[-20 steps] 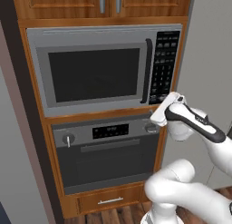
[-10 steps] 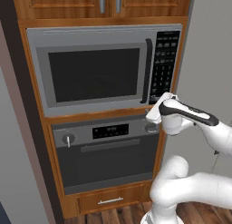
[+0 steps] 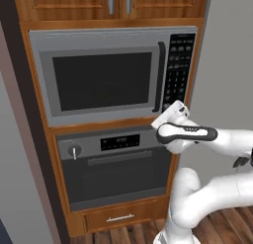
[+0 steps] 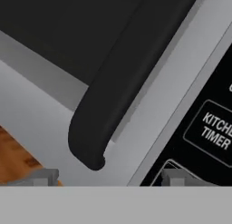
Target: Remove the peach from the bowl and place it on the small plate. Then place the bowl with only the fish in the microwave, close the door, and press the start button to microwave the fish.
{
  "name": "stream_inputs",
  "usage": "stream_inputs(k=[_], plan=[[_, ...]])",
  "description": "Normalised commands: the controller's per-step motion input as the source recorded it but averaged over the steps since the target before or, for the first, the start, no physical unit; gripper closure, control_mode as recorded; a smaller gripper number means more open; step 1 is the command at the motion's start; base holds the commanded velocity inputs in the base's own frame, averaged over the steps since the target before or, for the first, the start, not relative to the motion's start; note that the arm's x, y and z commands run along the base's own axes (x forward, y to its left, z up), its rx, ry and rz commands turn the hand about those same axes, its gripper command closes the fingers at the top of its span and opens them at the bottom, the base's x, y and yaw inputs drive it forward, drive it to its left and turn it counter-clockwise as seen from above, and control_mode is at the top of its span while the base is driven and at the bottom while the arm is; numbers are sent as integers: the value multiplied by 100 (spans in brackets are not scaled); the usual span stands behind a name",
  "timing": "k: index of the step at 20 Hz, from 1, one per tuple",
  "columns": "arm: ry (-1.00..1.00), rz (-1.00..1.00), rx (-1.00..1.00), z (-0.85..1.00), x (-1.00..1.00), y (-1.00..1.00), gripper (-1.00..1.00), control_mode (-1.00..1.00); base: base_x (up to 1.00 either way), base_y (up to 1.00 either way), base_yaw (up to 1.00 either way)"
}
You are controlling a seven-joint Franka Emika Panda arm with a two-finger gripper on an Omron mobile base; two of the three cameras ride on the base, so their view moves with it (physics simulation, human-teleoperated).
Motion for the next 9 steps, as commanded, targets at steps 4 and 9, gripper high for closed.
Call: stream_inputs(k=[4, 9], plan=[[1, 0, 0, -31, 49, 0, -100, -100, 0, 0, 0], [5, 0, 0, -10, 18, 0, -100, -100, 0, 0, 0]])
